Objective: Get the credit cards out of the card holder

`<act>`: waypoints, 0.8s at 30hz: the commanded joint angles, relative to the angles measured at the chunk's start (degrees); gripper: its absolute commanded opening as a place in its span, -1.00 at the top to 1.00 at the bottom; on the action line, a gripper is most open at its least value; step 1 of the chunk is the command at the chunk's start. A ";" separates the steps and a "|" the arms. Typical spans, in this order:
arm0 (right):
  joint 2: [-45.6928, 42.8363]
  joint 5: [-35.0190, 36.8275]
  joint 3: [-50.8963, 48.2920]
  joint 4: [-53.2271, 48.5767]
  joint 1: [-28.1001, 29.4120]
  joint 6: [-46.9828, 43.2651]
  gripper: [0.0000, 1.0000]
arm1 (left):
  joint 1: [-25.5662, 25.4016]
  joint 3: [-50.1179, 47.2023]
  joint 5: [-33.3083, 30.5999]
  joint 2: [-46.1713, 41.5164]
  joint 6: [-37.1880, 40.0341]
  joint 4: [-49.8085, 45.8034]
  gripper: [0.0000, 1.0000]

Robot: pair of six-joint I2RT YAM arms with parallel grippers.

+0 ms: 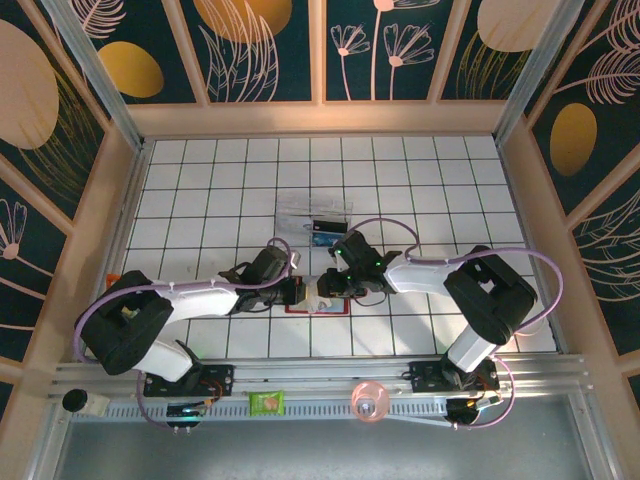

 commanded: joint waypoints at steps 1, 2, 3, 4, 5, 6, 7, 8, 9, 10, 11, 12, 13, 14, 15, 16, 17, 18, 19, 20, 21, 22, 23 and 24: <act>0.26 -2.11 -1.98 0.48 -0.94 0.25 0.44 | -0.21 -0.60 -0.72 0.24 -0.73 -0.39 1.00; 0.46 -2.98 -2.07 0.91 -1.13 0.33 0.44 | -0.21 -0.53 -0.48 0.87 -0.69 -0.30 1.00; 0.55 -3.65 -2.20 1.35 -1.34 0.38 0.44 | -0.25 -0.43 -0.08 1.51 -0.69 -0.11 1.00; 0.61 -4.57 -2.35 1.98 -1.58 0.58 0.45 | -0.23 -0.34 0.32 2.21 -0.64 0.08 1.00; 0.76 -5.29 -2.46 2.47 -1.79 0.75 0.46 | -0.26 -0.33 0.50 2.60 -0.69 0.21 1.00; 0.69 -5.83 -2.55 2.74 -2.01 0.77 0.46 | -0.20 -0.33 0.52 2.79 -0.61 0.20 1.00; 0.85 -6.27 -2.57 3.01 -2.17 0.84 0.47 | -0.26 -0.33 0.53 2.84 -0.56 0.18 1.00; 0.94 -6.47 -2.47 3.10 -2.28 0.86 0.49 | -0.24 -0.37 0.52 2.75 -0.51 0.18 1.00; 0.95 -6.67 -2.56 3.40 -2.39 0.92 0.51 | -0.19 -0.39 0.57 2.74 -0.54 0.14 1.00; 0.94 -6.86 -2.56 3.55 -2.46 0.95 0.53 | -0.22 -0.42 0.61 2.79 -0.49 0.18 1.00; 0.96 -6.87 -2.53 3.49 -2.55 0.95 0.58 | -0.22 -0.42 0.74 2.82 -0.51 0.18 1.00; 1.00 -6.87 -2.47 3.47 -2.55 0.95 0.65 | -0.19 -0.42 0.84 2.84 -0.55 0.09 1.00; 0.94 -6.63 -2.53 3.16 -2.69 0.89 0.73 | -0.26 -0.51 0.65 2.85 -0.52 -0.07 1.00; 0.66 -6.07 -2.61 2.86 -2.73 0.89 0.80 | -0.19 -0.59 0.52 2.62 -0.54 -0.25 1.00; 0.18 -5.67 -2.75 2.68 -2.81 0.92 0.84 | -0.26 -0.75 0.32 2.21 -0.56 -0.34 1.00; -0.39 -5.35 -3.07 2.66 -3.06 0.95 0.90 | -0.24 -0.98 0.11 1.76 -0.58 -0.35 1.00; -1.00 -4.92 -3.49 2.34 -3.21 1.04 0.95 | -0.18 -1.13 -0.21 1.31 -0.67 -0.43 1.00; -1.69 -4.56 -3.92 2.16 -3.42 1.13 0.99 | -0.21 -1.33 -0.39 0.94 -0.69 -0.44 1.00; -2.59 -4.21 -4.34 1.97 -3.60 1.13 1.00 | -0.20 -1.47 -0.61 0.68 -0.69 -0.44 1.00; -3.57 -3.70 -4.69 1.42 -3.72 1.21 1.00 | -0.20 -1.61 -0.63 0.47 -0.74 -0.35 1.00; -4.41 -3.18 -4.83 0.76 -3.79 1.15 1.00 | -0.25 -1.65 -0.71 0.34 -0.78 -0.35 0.98; -5.45 -2.36 -4.93 -0.28 -3.86 1.00 1.00 | -0.25 -1.74 -0.69 0.24 -0.78 -0.26 0.94; -6.56 -1.48 -4.79 -1.60 -3.87 0.80 1.00 | -0.21 -1.74 -0.80 0.13 -0.78 -0.34 0.90; -7.63 -0.45 -4.68 -2.82 -3.79 0.61 1.00 | -0.27 -1.74 -0.80 0.02 -0.69 -0.30 0.88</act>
